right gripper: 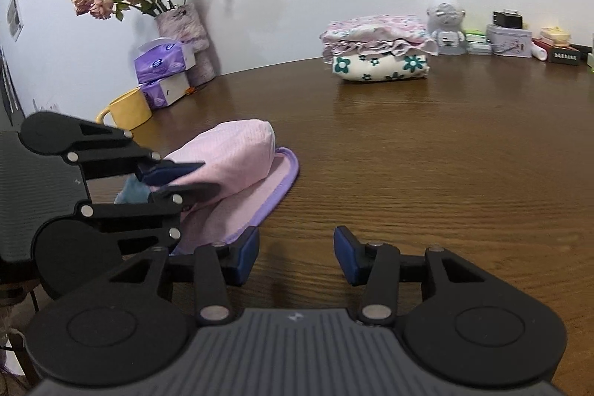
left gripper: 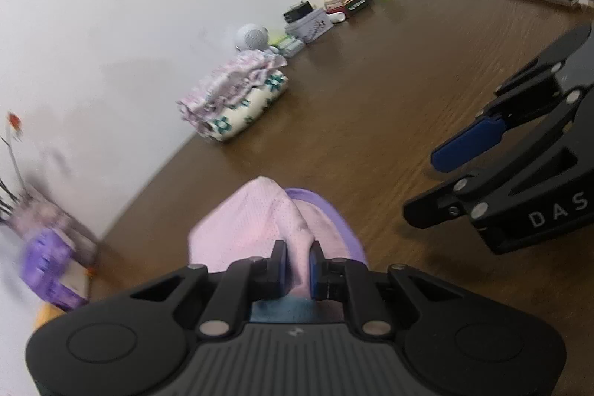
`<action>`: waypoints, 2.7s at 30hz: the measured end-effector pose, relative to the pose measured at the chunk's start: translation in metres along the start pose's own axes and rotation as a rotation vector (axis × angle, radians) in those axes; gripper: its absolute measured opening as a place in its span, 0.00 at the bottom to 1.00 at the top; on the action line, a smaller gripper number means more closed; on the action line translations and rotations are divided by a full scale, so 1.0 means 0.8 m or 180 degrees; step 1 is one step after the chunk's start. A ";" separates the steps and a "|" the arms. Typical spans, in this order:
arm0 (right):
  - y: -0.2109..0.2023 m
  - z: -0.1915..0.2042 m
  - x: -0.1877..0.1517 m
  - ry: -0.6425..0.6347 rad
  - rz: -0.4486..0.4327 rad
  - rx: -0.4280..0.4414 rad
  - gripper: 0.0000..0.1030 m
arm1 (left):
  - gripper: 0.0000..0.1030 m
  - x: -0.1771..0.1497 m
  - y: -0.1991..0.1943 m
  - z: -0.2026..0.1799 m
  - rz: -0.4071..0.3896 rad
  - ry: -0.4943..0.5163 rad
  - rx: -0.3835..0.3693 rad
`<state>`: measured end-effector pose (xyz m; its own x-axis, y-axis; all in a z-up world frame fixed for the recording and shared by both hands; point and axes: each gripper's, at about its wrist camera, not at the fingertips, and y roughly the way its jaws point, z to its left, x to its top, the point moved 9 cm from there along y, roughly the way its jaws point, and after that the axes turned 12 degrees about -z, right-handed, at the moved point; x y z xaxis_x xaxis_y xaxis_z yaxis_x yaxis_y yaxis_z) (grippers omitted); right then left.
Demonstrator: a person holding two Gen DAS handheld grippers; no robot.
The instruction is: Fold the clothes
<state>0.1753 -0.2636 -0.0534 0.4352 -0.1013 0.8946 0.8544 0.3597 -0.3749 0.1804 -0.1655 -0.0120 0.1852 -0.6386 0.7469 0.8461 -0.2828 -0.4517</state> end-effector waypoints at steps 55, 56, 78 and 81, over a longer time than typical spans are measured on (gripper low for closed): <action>0.037 0.054 0.039 -0.0075 0.0026 0.0083 0.32 | 0.39 -0.098 -0.031 0.137 0.0124 -0.2539 -0.0575; 0.044 0.052 0.042 -0.0128 0.0029 0.0065 0.36 | 0.39 -0.098 -0.036 0.137 0.0110 -0.2546 -0.0557; 0.145 0.036 0.093 -0.0648 0.0680 0.0706 0.67 | 0.75 -0.075 -0.059 0.090 0.0126 -0.3395 -0.0363; 0.155 0.033 0.088 -0.0569 0.0792 0.0832 0.51 | 0.50 -0.083 -0.046 0.086 0.0271 -0.3548 -0.0366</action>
<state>0.3046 -0.2017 -0.0301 0.5437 0.1733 0.8212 0.6182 0.5791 -0.5315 0.1716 -0.0632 -0.0113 0.6324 0.3214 0.7048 0.7690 -0.3700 -0.5213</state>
